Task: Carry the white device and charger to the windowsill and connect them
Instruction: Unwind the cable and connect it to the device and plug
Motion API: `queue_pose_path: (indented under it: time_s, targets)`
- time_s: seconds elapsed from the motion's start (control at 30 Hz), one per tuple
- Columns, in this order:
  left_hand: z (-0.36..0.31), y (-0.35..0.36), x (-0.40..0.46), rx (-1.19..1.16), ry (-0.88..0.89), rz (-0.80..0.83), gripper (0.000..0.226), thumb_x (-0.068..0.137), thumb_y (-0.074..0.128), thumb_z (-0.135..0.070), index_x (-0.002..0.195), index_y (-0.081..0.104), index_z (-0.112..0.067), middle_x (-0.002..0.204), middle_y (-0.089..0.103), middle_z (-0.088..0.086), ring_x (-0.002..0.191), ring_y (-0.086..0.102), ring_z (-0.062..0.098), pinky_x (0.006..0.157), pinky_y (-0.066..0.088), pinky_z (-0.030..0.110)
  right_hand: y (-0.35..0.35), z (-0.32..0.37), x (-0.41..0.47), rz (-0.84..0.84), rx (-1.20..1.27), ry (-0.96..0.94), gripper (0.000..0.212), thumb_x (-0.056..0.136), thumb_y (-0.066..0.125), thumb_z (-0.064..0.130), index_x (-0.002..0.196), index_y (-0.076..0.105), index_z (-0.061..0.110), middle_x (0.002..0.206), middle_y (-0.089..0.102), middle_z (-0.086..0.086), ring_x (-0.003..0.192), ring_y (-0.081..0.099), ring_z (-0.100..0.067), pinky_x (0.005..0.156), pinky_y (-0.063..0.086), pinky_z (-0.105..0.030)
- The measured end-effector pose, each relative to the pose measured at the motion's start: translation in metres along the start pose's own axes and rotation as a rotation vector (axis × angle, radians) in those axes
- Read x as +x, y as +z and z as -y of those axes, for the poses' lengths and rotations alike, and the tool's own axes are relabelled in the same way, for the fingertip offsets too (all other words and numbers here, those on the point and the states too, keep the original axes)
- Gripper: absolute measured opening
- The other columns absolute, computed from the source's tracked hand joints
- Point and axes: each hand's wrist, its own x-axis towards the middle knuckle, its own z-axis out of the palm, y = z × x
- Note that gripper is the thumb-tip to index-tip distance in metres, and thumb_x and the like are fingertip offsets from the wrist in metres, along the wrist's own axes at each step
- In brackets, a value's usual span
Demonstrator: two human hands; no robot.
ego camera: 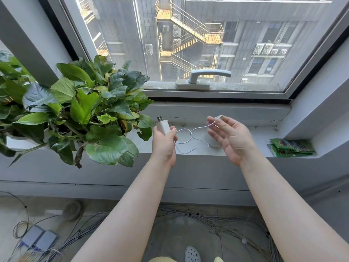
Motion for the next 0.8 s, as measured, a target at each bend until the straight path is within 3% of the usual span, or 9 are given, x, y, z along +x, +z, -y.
queue_pose_path:
  time_s: [0.1, 0.23, 0.33, 0.47, 0.6, 0.7, 0.8]
  targets:
    - [-0.001, 0.004, -0.002, -0.032, -0.019, 0.018, 0.023, 0.092, 0.048, 0.003, 0.104, 0.044, -0.017, 0.082, 0.048, -0.002, 0.064, 0.039, 0.01, 0.066, 0.038, 0.018, 0.005, 0.001, -0.001, 0.046, -0.12, 0.014, 0.013, 0.085, 0.067, 0.012, 0.091, 0.056, 0.016, 0.102, 0.071, -0.009, 0.089, 0.069, -0.018, 0.087, 0.055, -0.031]
    - [-0.002, 0.009, -0.003, -0.075, -0.036, 0.063, 0.023, 0.092, 0.048, 0.003, 0.094, 0.047, -0.02, 0.082, 0.048, -0.002, 0.065, 0.042, 0.009, 0.065, 0.038, 0.018, 0.014, -0.002, -0.001, 0.058, -0.245, -0.044, 0.013, 0.085, 0.067, 0.011, 0.087, 0.056, 0.018, 0.087, 0.075, -0.003, 0.078, 0.07, -0.013, 0.073, 0.054, -0.023]
    - [-0.004, 0.006, -0.001, -0.036, -0.053, 0.073, 0.014, 0.095, 0.046, -0.007, 0.094, 0.05, -0.02, 0.084, 0.051, -0.001, 0.071, 0.047, 0.009, 0.065, 0.039, 0.02, 0.014, 0.001, 0.001, -0.063, -0.159, -0.15, 0.011, 0.088, 0.064, 0.011, 0.088, 0.056, 0.018, 0.072, 0.075, 0.003, 0.065, 0.069, -0.008, 0.06, 0.053, -0.018]
    - [-0.008, 0.0, 0.003, 0.058, 0.011, 0.046, 0.014, 0.1, 0.037, -0.023, 0.095, 0.05, -0.023, 0.078, 0.059, 0.0, 0.072, 0.053, 0.012, 0.07, 0.04, 0.025, 0.004, 0.011, 0.008, -0.333, -0.113, -0.349, 0.009, 0.09, 0.062, 0.014, 0.087, 0.055, 0.019, 0.07, 0.07, 0.003, 0.051, 0.057, -0.003, 0.046, 0.042, -0.015]
    - [-0.013, 0.007, 0.001, 0.082, 0.11, 0.1, 0.021, 0.1, 0.032, -0.037, 0.097, 0.05, -0.026, 0.063, 0.061, -0.004, 0.066, 0.058, 0.014, 0.074, 0.046, 0.028, 0.007, 0.006, 0.012, -0.261, -0.234, -0.348, 0.011, 0.096, 0.051, 0.014, 0.089, 0.046, 0.021, 0.073, 0.068, -0.004, 0.042, 0.047, -0.004, 0.041, 0.037, -0.016]
    - [-0.017, 0.012, 0.001, 0.048, 0.144, 0.071, 0.026, 0.099, 0.033, -0.041, 0.1, 0.05, -0.022, 0.059, 0.04, -0.004, 0.049, 0.043, 0.006, 0.058, 0.042, 0.02, 0.01, 0.003, 0.016, -0.282, -0.244, -0.329, 0.01, 0.1, 0.041, 0.016, 0.092, 0.04, 0.022, 0.068, 0.061, -0.005, 0.037, 0.044, -0.005, 0.041, 0.035, -0.017]
    - [-0.018, 0.005, 0.01, 0.129, 0.167, -0.036, 0.028, 0.098, 0.036, -0.042, 0.099, 0.048, -0.017, 0.062, 0.032, -0.002, 0.041, 0.032, 0.005, 0.042, 0.031, 0.018, -0.004, 0.009, 0.021, -0.456, -0.199, -0.419, 0.002, 0.1, 0.041, 0.019, 0.1, 0.039, 0.017, 0.063, 0.052, -0.002, 0.04, 0.04, -0.002, 0.042, 0.032, -0.017]
